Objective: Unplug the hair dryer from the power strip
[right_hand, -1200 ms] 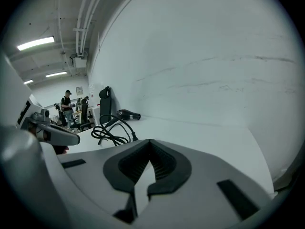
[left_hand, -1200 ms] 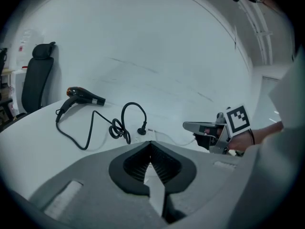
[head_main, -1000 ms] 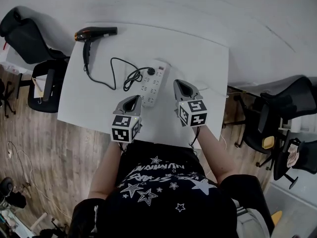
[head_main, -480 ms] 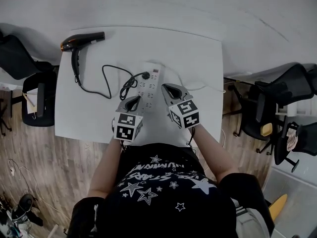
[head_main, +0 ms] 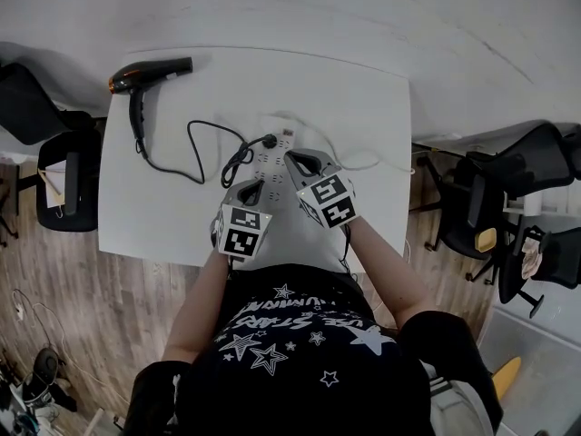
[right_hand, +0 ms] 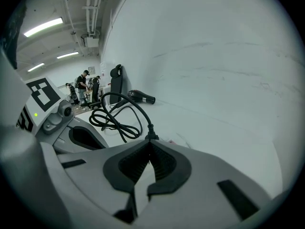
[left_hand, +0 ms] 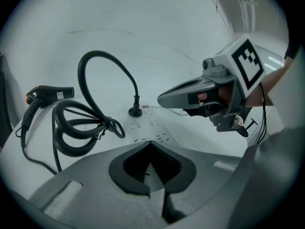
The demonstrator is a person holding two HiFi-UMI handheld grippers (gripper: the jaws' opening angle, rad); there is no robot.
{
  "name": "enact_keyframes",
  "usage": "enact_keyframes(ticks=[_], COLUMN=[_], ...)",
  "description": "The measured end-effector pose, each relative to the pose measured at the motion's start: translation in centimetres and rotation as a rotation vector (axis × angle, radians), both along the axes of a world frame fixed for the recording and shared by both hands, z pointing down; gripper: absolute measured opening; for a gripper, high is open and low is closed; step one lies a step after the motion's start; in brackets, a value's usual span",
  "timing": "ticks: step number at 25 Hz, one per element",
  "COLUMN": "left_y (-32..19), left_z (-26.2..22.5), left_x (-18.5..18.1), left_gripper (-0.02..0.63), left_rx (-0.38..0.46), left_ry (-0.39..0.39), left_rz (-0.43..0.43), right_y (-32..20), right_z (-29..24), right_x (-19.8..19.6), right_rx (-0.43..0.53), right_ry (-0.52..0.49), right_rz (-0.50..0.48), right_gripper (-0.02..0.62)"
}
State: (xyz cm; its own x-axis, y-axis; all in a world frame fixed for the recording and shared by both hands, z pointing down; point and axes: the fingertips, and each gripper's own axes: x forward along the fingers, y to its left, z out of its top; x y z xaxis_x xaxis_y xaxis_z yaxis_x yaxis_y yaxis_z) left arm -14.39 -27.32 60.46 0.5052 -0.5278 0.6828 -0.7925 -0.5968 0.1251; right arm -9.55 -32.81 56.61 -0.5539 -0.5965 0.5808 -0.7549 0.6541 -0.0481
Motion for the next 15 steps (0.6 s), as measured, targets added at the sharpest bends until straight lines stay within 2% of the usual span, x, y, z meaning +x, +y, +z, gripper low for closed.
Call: enact_keyframes(ticks=[5, 7, 8, 11, 15], left_y=[-0.1, -0.1, -0.1, -0.1, -0.2], left_z=[0.0, 0.0, 0.0, 0.0, 0.0], left_x=[0.0, 0.0, 0.0, 0.1, 0.1], left_gripper=[0.008, 0.008, 0.008, 0.008, 0.008], left_rx=[-0.003, -0.011, -0.015, -0.013, -0.016], left_ry=[0.008, 0.008, 0.003, -0.026, -0.019], left_rz=[0.001, -0.008, -0.012, -0.015, -0.032], right_y=[-1.3, -1.6, -1.9, -2.8, -3.6], right_z=[0.5, 0.8, 0.9, 1.2, 1.5], right_x=[-0.6, -0.9, -1.1, -1.6, -3.0], right_rx=[0.002, -0.006, -0.007, 0.006, 0.020], right_ry=[0.021, 0.024, 0.026, 0.028, 0.022], right_rz=[-0.033, -0.058, -0.068, -0.091, -0.131], right_gripper=[0.019, 0.094, 0.103, 0.104, 0.127])
